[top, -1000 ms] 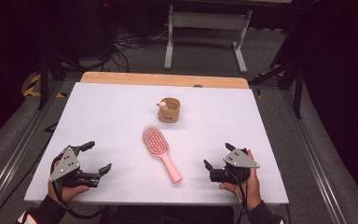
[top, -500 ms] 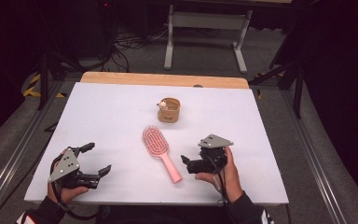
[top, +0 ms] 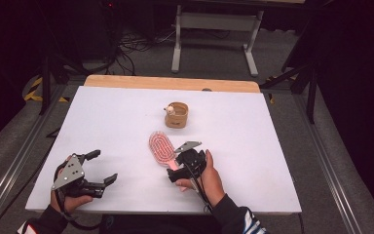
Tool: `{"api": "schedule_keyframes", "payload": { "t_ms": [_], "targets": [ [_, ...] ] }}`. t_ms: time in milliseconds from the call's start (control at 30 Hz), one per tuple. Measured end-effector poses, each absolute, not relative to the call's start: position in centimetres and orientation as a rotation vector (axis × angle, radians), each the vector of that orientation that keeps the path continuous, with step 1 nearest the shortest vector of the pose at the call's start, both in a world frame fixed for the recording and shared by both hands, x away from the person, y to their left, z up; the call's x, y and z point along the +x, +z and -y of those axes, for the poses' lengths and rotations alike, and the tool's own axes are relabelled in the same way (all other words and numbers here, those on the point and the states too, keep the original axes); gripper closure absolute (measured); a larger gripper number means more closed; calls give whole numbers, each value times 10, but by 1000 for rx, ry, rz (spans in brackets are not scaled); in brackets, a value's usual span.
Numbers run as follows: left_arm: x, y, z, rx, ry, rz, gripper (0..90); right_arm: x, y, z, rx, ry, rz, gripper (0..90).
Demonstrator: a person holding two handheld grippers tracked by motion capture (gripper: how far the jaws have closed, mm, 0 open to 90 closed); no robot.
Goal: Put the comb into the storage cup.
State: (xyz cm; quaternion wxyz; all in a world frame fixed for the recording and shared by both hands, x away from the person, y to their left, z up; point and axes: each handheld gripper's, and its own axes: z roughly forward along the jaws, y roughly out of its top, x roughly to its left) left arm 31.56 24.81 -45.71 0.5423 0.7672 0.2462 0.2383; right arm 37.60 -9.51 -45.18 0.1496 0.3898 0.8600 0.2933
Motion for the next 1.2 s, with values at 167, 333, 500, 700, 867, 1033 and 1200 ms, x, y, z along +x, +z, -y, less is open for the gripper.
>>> {"api": "schedule_keyframes", "payload": {
  "t_ms": [167,333,500,700,867,1033,1200],
  "targets": [
    [316,-458,-246,1830,552,-584,72,383,-460,88,1136,814,-2485,137],
    [317,-460,-244,1824,522,-580,75,384,-458,85,1149,834,-2441,275],
    [317,-460,-241,1839,516,-574,78,382,-458,84,1131,864,-2441,410],
    [317,-461,-239,1858,501,-556,76,378,-458,86,1097,898,-2435,614],
    [318,-462,-237,1866,500,-556,75,379,-459,93,1094,936,-2437,691],
    [319,-463,-234,1880,498,-561,80,379,-460,94,1062,950,-2442,693],
    [321,-464,-231,1885,497,-573,82,378,-459,98,1030,958,-2447,694]
  ]
}}
